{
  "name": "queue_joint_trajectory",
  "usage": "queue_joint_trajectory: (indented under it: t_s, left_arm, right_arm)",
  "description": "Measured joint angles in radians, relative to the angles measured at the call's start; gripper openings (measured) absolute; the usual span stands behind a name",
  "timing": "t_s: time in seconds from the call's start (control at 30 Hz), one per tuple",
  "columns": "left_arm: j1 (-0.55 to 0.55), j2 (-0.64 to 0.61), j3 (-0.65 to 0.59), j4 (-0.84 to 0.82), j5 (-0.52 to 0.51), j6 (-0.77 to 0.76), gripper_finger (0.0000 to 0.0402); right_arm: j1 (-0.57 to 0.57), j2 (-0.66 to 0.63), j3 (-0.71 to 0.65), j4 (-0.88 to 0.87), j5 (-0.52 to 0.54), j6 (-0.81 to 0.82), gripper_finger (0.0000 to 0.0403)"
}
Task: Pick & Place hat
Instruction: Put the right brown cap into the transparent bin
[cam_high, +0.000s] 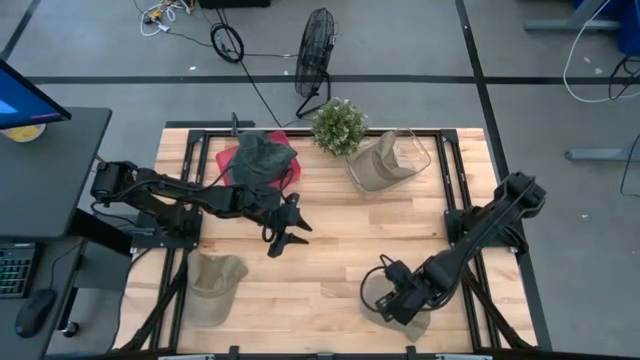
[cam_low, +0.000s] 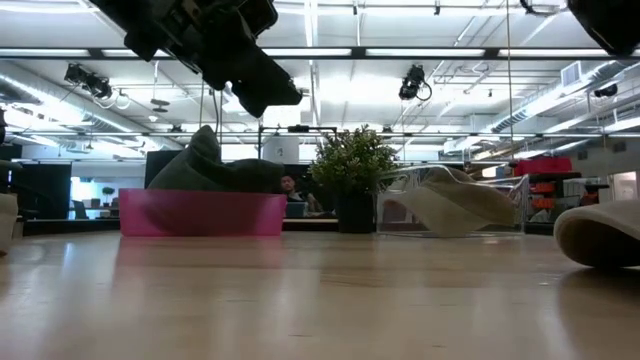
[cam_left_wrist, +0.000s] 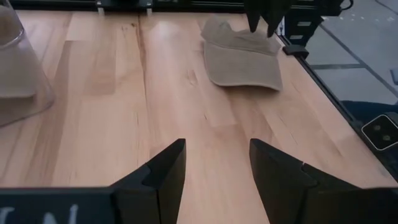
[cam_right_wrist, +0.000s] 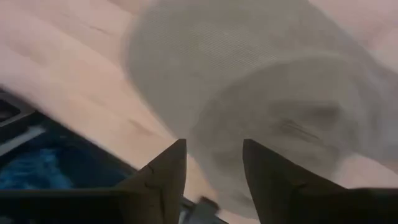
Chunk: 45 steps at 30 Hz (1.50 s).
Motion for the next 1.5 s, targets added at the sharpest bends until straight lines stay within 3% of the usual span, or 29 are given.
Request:
queue_joint_trajectory:
  t_s: [0.1,0.37,0.63,0.73,0.9,1.1,1.2,1.33,1.5]
  left_arm:
    - [0.001,0.000,0.000,0.000,-0.007,0.023,0.0181]
    - [0.000,0.000,0.000,-0.004,-0.020,0.016,0.0181]
    - [0.000,0.000,0.000,-0.014,-0.021,0.015,0.0181]
    - [0.000,0.000,0.000,-0.015,-0.021,0.015,0.0181]
    - [0.000,0.000,0.000,-0.018,-0.021,0.016,0.0181]
    - [0.000,0.000,0.000,-0.014,-0.021,0.016,0.0181]
    - [0.000,0.000,0.000,-0.014,-0.021,0.017,0.0181]
    - [0.000,0.000,0.000,-0.003,-0.021,0.018,0.0181]
    - [0.000,0.000,0.000,0.009,-0.021,0.023,0.0181]
  right_arm:
    - [0.002,0.005,0.000,-0.012,-0.034,0.026,0.0162]
    - [0.003,0.032,0.000,-0.018,0.000,0.105,0.0162]
    - [-0.006,0.127,0.002,0.030,0.026,0.068,0.0158]
    - [-0.010,0.131,0.003,0.009,0.032,0.002,0.0127]
    - [-0.024,0.111,0.003,0.001,0.039,-0.103,0.0019]
    - [-0.063,-0.007,0.000,-0.065,0.112,-0.222,0.0007]
    - [-0.092,-0.102,0.000,-0.203,0.184,-0.295,0.0005]
    - [-0.153,-0.233,0.000,-0.452,0.362,-0.391,0.0004]
    - [-0.290,-0.348,0.000,-0.559,0.637,-0.734,0.0002]
